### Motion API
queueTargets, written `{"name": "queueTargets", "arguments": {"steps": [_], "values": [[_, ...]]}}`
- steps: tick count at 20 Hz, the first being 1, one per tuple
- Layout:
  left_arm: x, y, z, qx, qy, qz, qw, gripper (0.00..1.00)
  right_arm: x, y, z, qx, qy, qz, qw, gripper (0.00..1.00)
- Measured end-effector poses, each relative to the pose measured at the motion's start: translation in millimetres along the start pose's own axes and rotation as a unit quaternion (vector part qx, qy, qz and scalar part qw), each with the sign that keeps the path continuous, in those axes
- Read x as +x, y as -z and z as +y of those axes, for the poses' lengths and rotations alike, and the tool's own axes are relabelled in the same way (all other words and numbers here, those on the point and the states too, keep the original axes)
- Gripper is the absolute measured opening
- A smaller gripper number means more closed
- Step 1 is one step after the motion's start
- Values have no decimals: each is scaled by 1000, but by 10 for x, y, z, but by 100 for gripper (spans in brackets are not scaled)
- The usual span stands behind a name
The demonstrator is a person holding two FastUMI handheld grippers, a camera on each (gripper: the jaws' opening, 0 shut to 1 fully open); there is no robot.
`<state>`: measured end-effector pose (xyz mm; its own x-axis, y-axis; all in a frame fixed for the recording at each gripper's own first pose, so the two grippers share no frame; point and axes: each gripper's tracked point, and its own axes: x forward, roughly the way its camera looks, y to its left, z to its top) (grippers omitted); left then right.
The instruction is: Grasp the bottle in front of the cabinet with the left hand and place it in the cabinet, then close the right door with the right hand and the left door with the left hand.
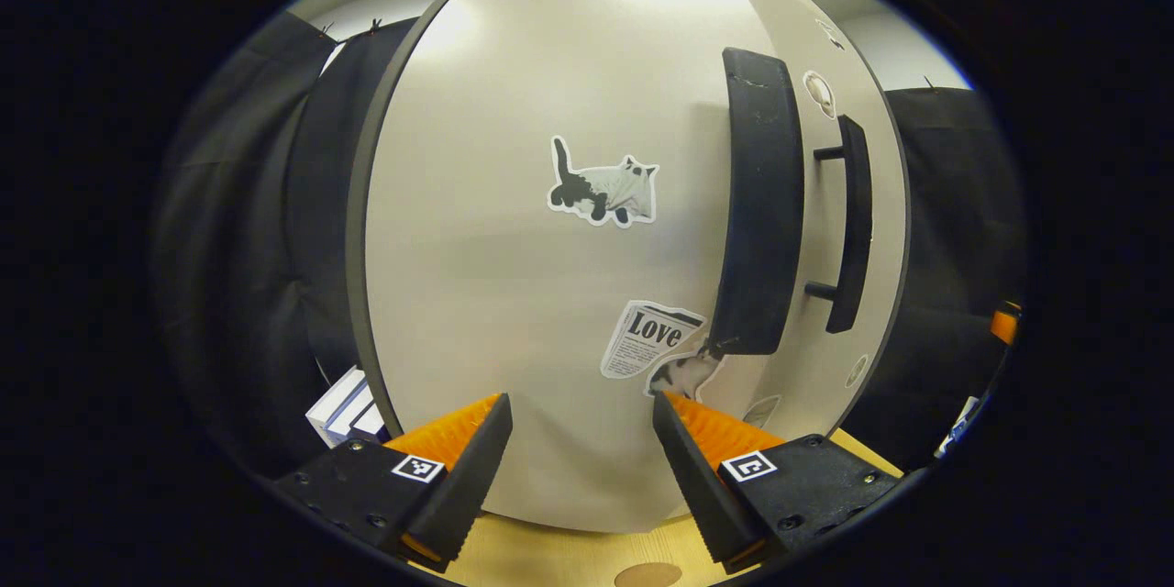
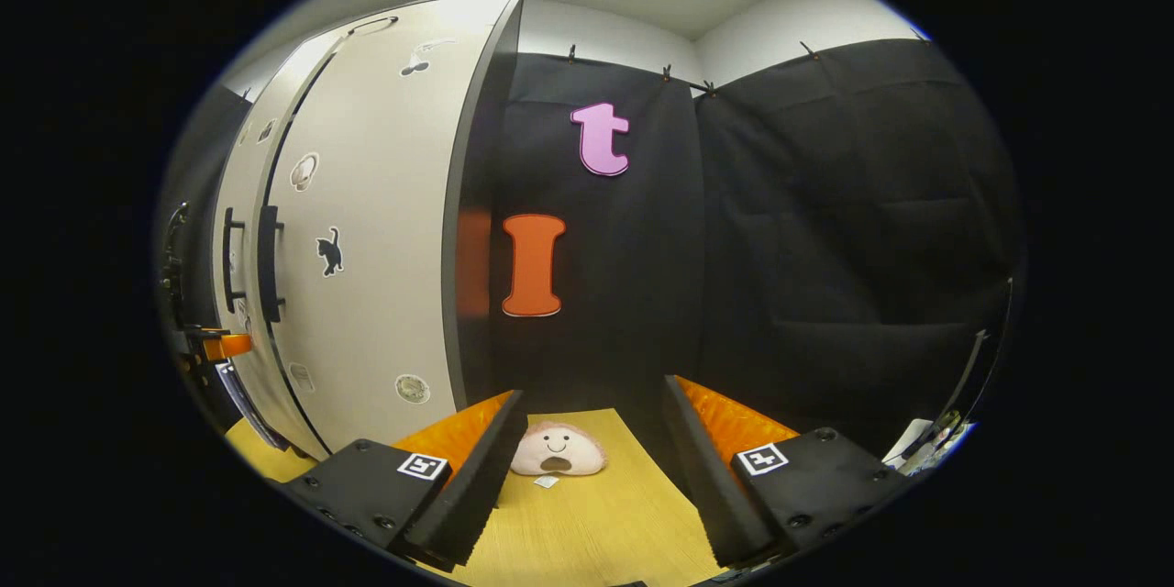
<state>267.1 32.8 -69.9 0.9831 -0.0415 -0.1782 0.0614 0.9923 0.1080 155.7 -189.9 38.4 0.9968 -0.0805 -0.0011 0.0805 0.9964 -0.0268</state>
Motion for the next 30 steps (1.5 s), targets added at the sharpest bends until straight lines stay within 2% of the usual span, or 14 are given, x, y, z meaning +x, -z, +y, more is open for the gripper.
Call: {"name": "queueTargets", "arguments": {"steps": [2,4,6,10,11,12,17,18,20,22,28,29,30], "values": [[-31,9,-20,-12,-13,3,1000,95,20,-3,0,0,-3,0,1000,98],[-131,0,-94,-21,-14,-1,1000,95,14,5,-3,-2,-9,1,1000,94],[-320,-62,-106,-13,-23,-4,1000,95,7,-5,-12,-3,-17,0,1000,98],[-725,-388,-133,4,-44,-31,999,95,-51,-106,-97,6,-29,-10,1000,98],[-823,-478,-166,7,-46,-39,998,95,-64,-136,-123,8,-31,-12,999,94],[-903,-558,-198,10,-48,-46,998,95,-81,-160,-150,9,-33,-14,999,98],[-1368,-937,-438,28,-50,-81,995,95,-200,-295,-280,10,-51,-27,998,98],[-1446,-974,-492,28,-51,-85,995,95,-230,-317,-321,8,-55,-29,998,94],[-1599,-1038,-599,29,-54,-93,994,97,-264,-357,-419,5,-64,-34,997,94],[-1743,-1059,-715,23,-55,-98,993,95,-307,-375,-516,4,-71,-37,997,98],[-2025,-1013,-1018,-19,-51,-108,993,95,-393,-314,-885,1,-83,-39,996,98],[-2044,-1006,-1058,-19,-52,-107,993,95,-414,-280,-944,4,-83,-36,996,94],[-2059,-1005,-1102,-19,-52,-105,993,95,-447,-251,-998,7,-84,-33,996,98]]}}
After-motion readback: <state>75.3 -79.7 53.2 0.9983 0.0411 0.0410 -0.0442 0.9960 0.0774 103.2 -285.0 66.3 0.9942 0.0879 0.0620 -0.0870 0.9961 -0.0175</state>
